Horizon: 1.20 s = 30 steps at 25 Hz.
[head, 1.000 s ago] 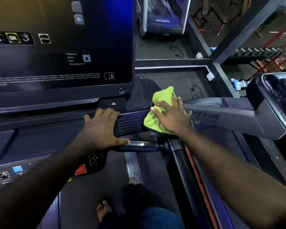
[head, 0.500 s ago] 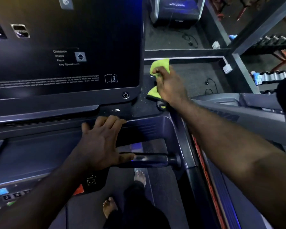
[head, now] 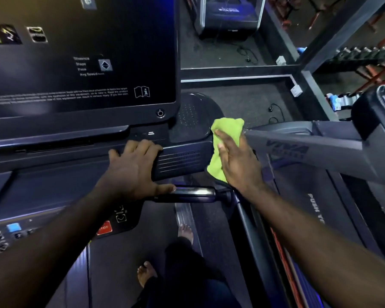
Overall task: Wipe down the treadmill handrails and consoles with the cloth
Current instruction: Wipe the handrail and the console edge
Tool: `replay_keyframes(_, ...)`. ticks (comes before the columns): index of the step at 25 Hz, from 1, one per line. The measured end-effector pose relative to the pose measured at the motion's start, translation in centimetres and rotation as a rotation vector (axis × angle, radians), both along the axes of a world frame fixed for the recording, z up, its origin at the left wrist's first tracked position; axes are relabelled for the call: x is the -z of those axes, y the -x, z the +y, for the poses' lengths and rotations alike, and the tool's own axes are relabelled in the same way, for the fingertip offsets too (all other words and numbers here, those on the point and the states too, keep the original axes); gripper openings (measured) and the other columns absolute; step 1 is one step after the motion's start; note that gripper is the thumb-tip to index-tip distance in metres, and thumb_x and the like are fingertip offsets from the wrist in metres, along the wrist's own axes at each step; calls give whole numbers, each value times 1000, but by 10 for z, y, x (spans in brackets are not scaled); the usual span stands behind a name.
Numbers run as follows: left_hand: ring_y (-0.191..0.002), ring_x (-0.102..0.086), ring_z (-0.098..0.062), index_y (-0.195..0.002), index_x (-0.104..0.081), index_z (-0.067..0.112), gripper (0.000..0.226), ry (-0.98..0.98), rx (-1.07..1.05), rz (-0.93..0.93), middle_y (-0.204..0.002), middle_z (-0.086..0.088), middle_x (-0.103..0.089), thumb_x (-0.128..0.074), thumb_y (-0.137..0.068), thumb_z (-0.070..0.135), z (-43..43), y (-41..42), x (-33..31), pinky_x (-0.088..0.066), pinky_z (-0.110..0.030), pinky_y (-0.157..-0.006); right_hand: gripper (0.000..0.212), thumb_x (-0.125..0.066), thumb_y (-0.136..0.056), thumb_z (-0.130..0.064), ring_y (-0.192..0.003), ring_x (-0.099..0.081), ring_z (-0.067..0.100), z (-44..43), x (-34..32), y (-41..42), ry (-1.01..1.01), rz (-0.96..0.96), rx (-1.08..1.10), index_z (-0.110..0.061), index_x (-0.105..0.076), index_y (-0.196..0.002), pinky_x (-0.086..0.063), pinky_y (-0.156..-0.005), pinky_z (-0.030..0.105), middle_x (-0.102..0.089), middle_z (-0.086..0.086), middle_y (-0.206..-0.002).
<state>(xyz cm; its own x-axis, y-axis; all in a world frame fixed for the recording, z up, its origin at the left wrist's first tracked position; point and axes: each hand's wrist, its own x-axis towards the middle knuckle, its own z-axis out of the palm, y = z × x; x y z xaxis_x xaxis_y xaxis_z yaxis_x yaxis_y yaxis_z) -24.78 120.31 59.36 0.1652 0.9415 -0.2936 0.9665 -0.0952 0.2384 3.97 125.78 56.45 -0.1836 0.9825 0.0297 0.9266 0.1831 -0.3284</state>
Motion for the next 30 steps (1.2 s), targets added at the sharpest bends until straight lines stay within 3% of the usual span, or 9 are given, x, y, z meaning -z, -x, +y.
replay_keyframes(9,-131,-38,-17,-153,-35,36,117,-53,5,34,-145,17,-38,-41,-60,108,-1,2,6,-41,-55,-93,44,-36,-99,-41,-95,-63,27,196,12,52,78,182,-103,-38,-63,-133,-50,-80,36,-64,7,-117)
replay_keyframes(12,-133,-38,-17,-156,-33,36,121,-21,-3,51,-147,17,-38,-39,-60,109,1,3,6,-41,-53,-94,42,-42,-96,-45,-111,-66,13,236,21,60,317,430,-121,-32,-74,-119,-49,-108,37,-74,-4,-123)
replay_keyframes(15,-135,-36,-15,-157,-31,38,121,13,-16,31,-148,19,-36,-40,-59,109,1,2,0,-38,-52,-97,42,-49,-106,-35,-114,-64,4,204,17,40,475,747,83,-13,-65,-138,-49,-108,32,-69,1,-134)
replay_keyframes(17,-135,-34,-15,-156,-30,39,121,28,-13,10,-149,20,-35,-39,-58,110,2,2,-3,-36,-53,-97,47,-53,-105,-39,-90,-66,-8,154,15,14,532,856,255,-9,-63,-139,-53,-96,21,-73,-14,-110)
replay_keyframes(19,-134,-32,-14,-154,-30,39,120,31,-11,-2,-148,20,-35,-39,-57,110,2,2,-4,-36,-54,-96,40,-68,-90,-45,-84,-67,-14,92,20,-12,515,997,338,-17,-75,-118,-52,-92,12,-74,-27,-91)
replay_keyframes(21,-132,-31,-14,-151,-29,40,116,26,-14,-3,-145,19,-35,-44,-57,107,3,2,-4,-37,-56,-98,60,-71,-82,-55,-111,-64,-8,36,24,-31,364,823,304,-25,-66,-134,-45,-102,14,-67,-23,-128)
replay_keyframes(23,-133,-31,-15,-151,-29,39,115,7,-5,-1,-145,17,-35,-46,-58,105,2,-1,-4,-37,-58,-101,59,-57,-99,-46,-136,-52,11,-9,14,-35,228,531,175,-39,-43,-155,-36,-113,27,-47,-17,-154)
replay_keyframes(27,-130,-35,-16,-148,-37,32,117,-18,-44,-32,-141,11,-38,-50,-56,104,-6,-2,-5,-37,-56,-104,57,-40,-110,-50,-153,-34,31,-4,-8,-12,111,90,-132,-55,-16,-162,-34,-122,46,-35,16,-165)
replay_keyframes(30,-127,-38,-17,-143,-39,28,119,-32,-78,-31,-134,8,-39,-50,-53,105,-6,-2,-5,-39,-56,-106,69,-22,-110,-56,-159,-22,36,40,-8,40,-19,-39,-233,-37,15,-166,-26,-125,54,-24,18,-171)
